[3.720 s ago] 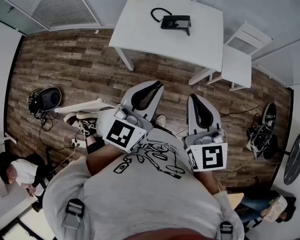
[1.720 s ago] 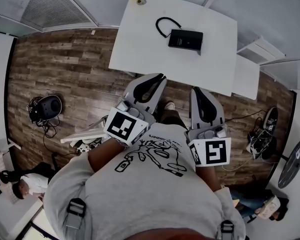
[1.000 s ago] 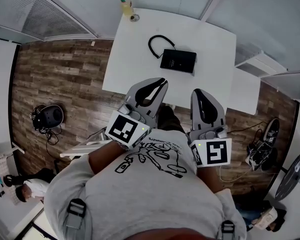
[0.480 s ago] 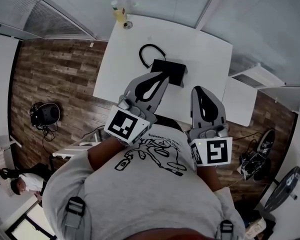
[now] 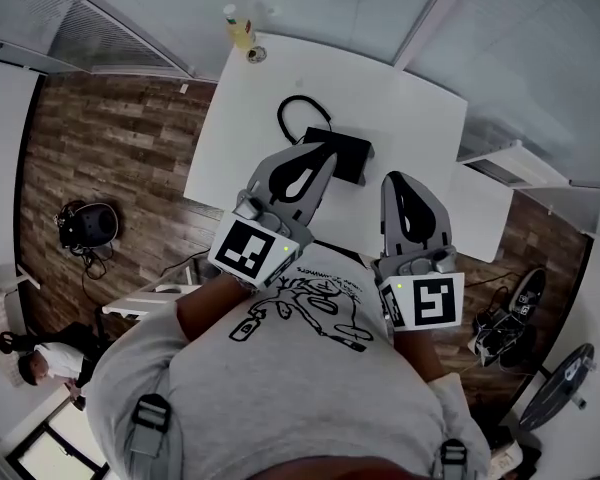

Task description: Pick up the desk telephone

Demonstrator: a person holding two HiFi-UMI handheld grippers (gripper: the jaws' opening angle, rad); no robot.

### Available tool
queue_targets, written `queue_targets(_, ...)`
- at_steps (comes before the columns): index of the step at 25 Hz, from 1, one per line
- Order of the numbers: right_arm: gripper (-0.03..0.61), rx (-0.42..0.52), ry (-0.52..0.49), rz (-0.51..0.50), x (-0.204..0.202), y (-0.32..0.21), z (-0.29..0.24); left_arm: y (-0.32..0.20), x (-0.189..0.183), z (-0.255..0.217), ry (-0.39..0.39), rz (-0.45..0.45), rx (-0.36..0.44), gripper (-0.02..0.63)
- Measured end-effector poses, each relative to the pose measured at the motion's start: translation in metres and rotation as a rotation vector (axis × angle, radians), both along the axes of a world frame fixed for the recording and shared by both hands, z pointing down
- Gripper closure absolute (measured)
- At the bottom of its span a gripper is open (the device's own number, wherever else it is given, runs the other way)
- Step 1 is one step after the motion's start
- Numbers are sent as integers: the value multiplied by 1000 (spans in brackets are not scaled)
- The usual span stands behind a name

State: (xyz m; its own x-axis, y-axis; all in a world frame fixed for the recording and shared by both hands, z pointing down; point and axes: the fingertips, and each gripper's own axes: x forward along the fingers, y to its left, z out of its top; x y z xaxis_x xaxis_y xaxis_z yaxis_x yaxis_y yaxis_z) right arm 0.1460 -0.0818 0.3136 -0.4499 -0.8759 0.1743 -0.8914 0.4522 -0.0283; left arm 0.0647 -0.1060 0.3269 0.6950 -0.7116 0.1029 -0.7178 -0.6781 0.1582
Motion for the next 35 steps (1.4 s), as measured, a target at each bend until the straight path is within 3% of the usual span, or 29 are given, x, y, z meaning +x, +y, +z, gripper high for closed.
queue_targets(15,571,24,5,45,-37,-40,-16,-40,-36,-13,21,50,15,591)
queue_targets(28,566,-83,19,43,-41,-50,28,-48,-43,35,15,110,-99,581)
queue_targets(35,505,-181,27,35,-38,-51,71,-52,-45,77,-13,118,-194,540)
